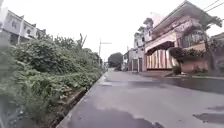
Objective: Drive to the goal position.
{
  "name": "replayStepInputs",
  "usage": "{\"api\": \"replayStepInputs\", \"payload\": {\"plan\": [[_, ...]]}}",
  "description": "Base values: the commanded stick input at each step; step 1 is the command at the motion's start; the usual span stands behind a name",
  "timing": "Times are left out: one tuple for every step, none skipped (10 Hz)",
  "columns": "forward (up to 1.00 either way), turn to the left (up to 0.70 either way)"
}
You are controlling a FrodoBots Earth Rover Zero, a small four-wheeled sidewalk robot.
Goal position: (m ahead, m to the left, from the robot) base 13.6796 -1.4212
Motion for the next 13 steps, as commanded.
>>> {"api": "replayStepInputs", "payload": {"plan": [[0.70,0.00],[0.70,0.00],[0.70,0.00],[0.70,0.00],[0.70,0.00],[0.70,0.00],[0.70,0.00],[0.70,0.00],[0.70,0.00],[0.70,0.00],[0.76,0.00],[0.85,0.00],[0.85,0.00]]}}
